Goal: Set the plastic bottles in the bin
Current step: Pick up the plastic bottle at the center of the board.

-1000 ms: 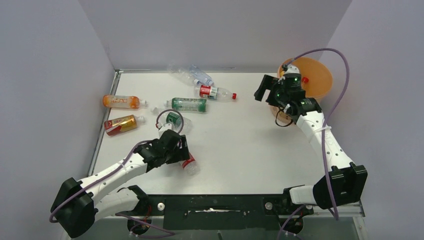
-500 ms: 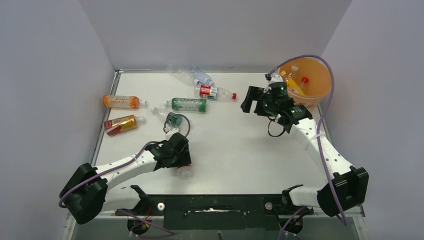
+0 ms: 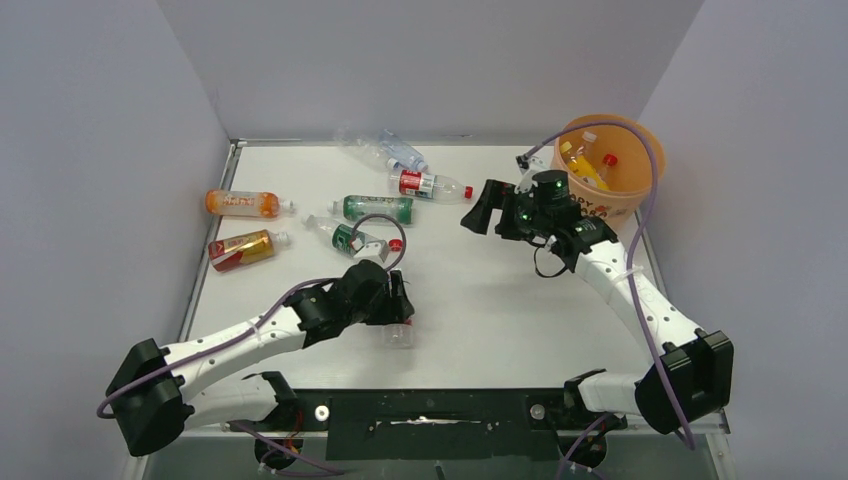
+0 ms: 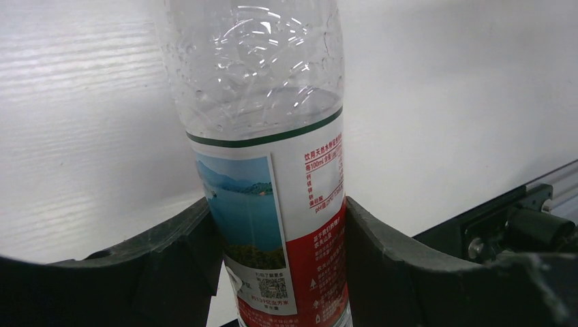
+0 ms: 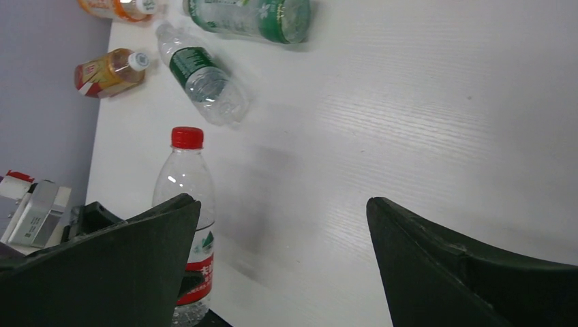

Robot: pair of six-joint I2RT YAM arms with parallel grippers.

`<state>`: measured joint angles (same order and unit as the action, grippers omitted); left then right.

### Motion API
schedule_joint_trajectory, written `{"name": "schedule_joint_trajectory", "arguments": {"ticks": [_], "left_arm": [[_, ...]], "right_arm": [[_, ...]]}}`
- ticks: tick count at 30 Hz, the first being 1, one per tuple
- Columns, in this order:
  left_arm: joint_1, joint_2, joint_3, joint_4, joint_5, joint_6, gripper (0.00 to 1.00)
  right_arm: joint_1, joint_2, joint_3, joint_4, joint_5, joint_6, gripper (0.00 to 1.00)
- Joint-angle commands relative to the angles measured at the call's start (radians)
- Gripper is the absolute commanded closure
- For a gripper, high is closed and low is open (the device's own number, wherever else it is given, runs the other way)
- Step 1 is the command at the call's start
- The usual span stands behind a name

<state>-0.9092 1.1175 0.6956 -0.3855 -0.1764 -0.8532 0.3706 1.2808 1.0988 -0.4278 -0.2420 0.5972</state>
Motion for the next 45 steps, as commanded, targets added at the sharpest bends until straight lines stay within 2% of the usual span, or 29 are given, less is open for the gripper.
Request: {"name": "schedule_joint_trajectory", "arguments": {"ticks": [1,6,14,24,27,29,32,35,42,45], "left_arm": [[-0.038,-0.017,0.061,0.130,0.034,0.066,0.61],[-0.075,0.005,0.090,0.197,0.067,0.109,0.61],[-0.116,0.039,0.137,0.251,0.086,0.149,0.61],[-0.131,0.048,0.162,0.278,0.061,0.184,0.60],[-0.131,0.055,0.174,0.275,0.046,0.191,0.60],[-0.131,0.061,0.182,0.274,0.036,0.196,0.60],[-0.131,0.073,0.192,0.269,0.018,0.197,0.55],[-0.131,0.084,0.202,0.257,0.003,0.197,0.44],[-0.129,0.061,0.215,0.218,-0.021,0.199,0.17],[-0.129,0.027,0.206,0.209,-0.032,0.197,0.16]], "right_arm": [[0.016,-0.025,-0.026,0.141,-0.187,0.057,0.01],[0.037,-0.005,-0.062,0.221,-0.295,0.093,0.02],[0.100,0.041,-0.082,0.282,-0.352,0.109,0.02],[0.180,0.096,-0.064,0.225,-0.339,0.071,0.00],[0.196,0.099,-0.059,0.210,-0.342,0.060,0.06],[0.199,0.097,-0.059,0.205,-0.344,0.057,0.17],[0.198,0.090,-0.056,0.197,-0.343,0.055,0.30],[0.199,0.079,-0.045,0.185,-0.332,0.053,0.41],[0.152,0.069,0.024,0.119,-0.273,0.022,0.45],[0.086,0.065,0.060,0.093,-0.272,0.006,0.48]]}}
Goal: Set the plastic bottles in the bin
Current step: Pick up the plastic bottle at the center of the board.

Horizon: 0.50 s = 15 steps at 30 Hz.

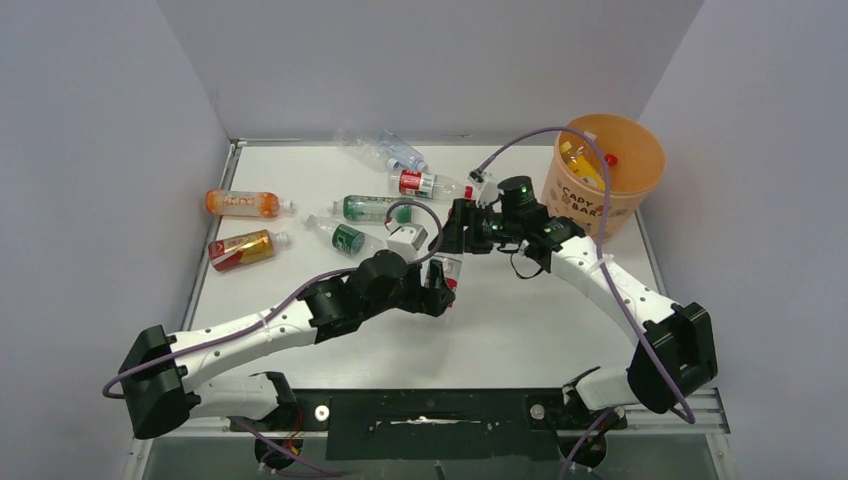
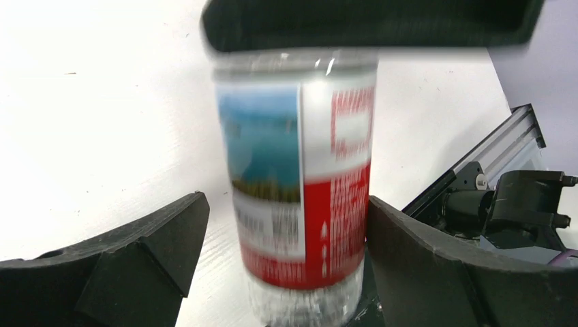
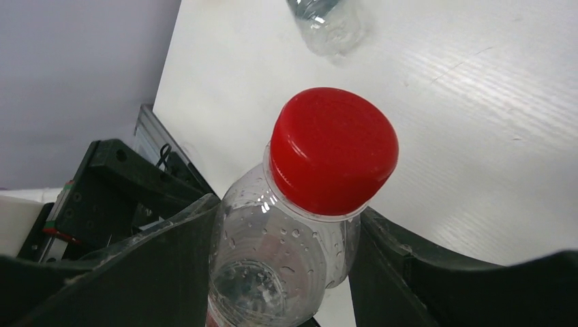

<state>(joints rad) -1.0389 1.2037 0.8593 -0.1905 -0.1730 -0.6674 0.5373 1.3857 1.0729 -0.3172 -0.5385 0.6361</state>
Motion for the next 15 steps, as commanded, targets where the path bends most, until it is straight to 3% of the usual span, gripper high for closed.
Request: {"name": "schedule_joint_trajectory", "arguments": {"ticks": [1,15], "left_arm": [[0.000,-0.070,0.039,0.010,-0.042,0.010,0.16],[0.008,-0.186,-0.030,-0.027,-0.110,-0.009,0.15]], "right_arm": [[-0.105,-0.041,0.099,-0.030,0.025,-0.039,0.48],[-0.416,-0.001,0.524,-0.238,0.255,-0.209,0.47]]}}
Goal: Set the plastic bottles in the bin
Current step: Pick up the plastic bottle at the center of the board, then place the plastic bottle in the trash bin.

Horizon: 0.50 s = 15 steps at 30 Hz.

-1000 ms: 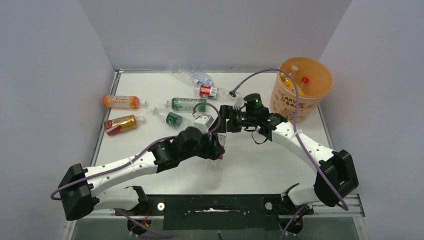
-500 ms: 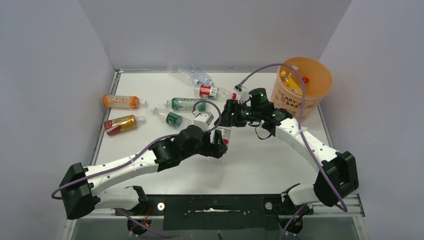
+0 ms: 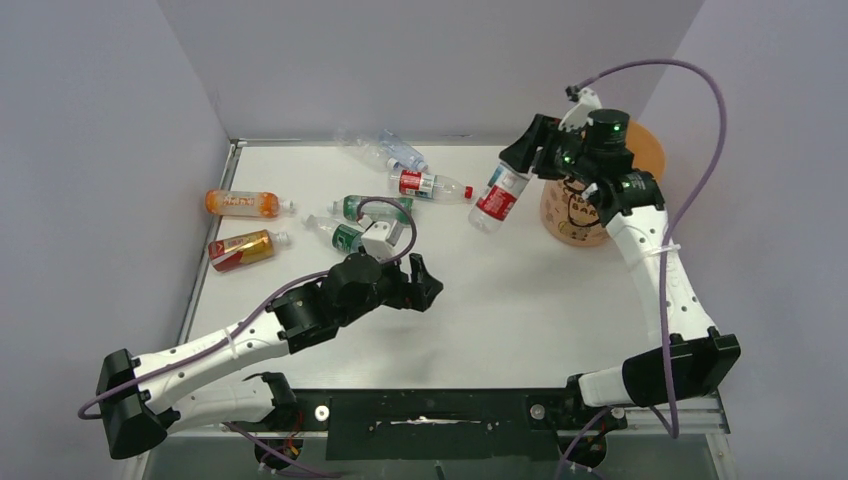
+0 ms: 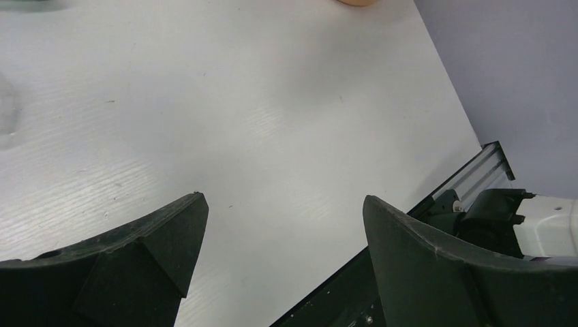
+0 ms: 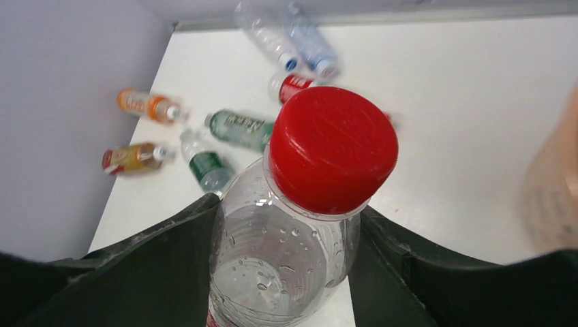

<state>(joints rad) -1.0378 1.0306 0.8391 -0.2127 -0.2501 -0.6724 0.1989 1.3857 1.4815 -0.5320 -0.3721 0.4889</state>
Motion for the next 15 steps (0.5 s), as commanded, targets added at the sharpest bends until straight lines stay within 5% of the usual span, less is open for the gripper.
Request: {"name": "schedule_joint_trajectory", "arguments": {"ticks": [1,15], "left_arm": [[0.006,-0.013,-0.012,-0.009,-0.035,-0.003,0.15],[0.018,-0.078,-0.066,-0.039,-0.040,-0.011,0.14]], "right_arm": [[-0.107,0.005,0.142,-0.028,0.110,-0.068,0.48],[-0.361,0.086,0.362,0.004,0.380,-0.114,0.48]]}}
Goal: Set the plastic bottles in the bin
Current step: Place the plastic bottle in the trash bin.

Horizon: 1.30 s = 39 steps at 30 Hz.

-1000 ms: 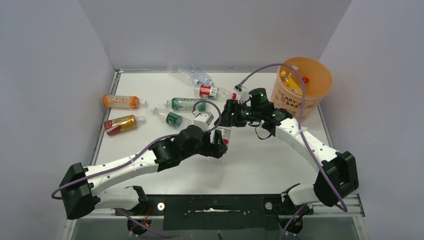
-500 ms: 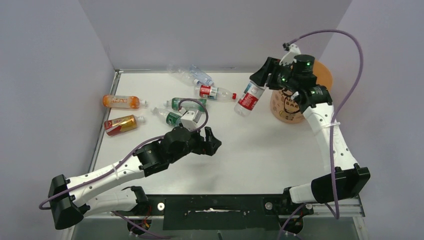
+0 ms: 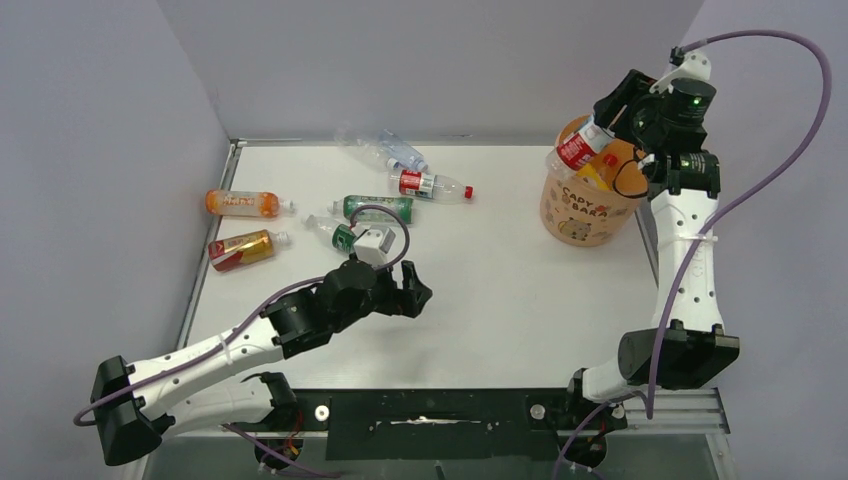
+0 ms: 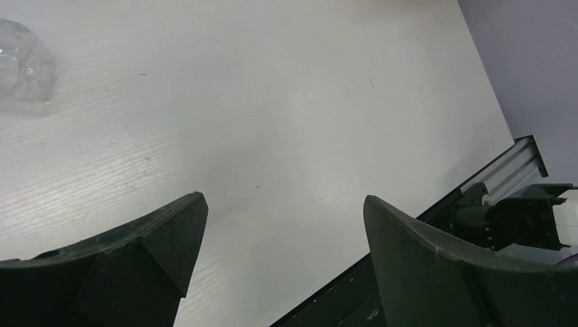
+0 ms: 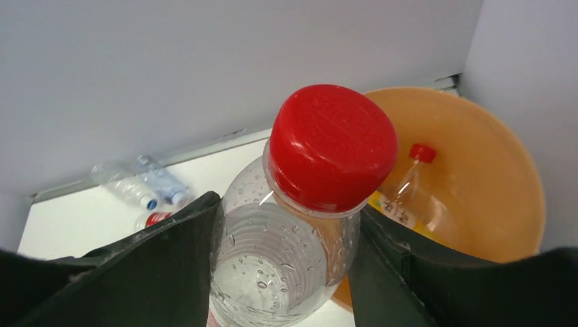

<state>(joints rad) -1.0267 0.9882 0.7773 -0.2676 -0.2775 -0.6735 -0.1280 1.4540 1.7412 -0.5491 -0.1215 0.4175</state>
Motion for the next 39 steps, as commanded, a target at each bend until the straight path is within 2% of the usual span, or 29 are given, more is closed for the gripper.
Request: {"name": "schedule_joint_trajectory", "arguments": {"ticks": [1,7,15,21,29,34,39], "left_arm": [[0.008,-0.038,-0.007,0.016,-0.011,-0.011,0.14],[0.010,-0.039,-0.013,0.006,-0.014,-0.012,0.14],[0.025,-0.029,-0.005,-0.013,-0.024,-0.017,0.14],[0.104,0.023,0.028,-0.092,-0.022,-0.073,0.14],[0.223,0.062,0.048,-0.127,-0.017,-0.110,0.14],[0.289,0.141,0.106,-0.163,-0.052,-0.117,0.13],[0.345,0.222,0.155,-0.156,-0.090,-0.128,0.13]], "right_arm": [[-0.040,0.028,0.120,0.011,0.151,-0.051,0.48],[-0.074,0.046,0.127,0.003,0.298,-0.087,0.46],[-0.105,0.110,0.121,0.038,0.321,-0.105,0.40],[-0.107,0.185,0.199,-0.018,0.278,-0.118,0.10],[-0.107,0.121,0.205,-0.061,0.218,-0.109,0.04],[-0.095,0.045,0.180,-0.101,0.135,-0.082,0.02],[0.007,-0.063,0.080,-0.108,0.118,-0.070,0.01]]}}
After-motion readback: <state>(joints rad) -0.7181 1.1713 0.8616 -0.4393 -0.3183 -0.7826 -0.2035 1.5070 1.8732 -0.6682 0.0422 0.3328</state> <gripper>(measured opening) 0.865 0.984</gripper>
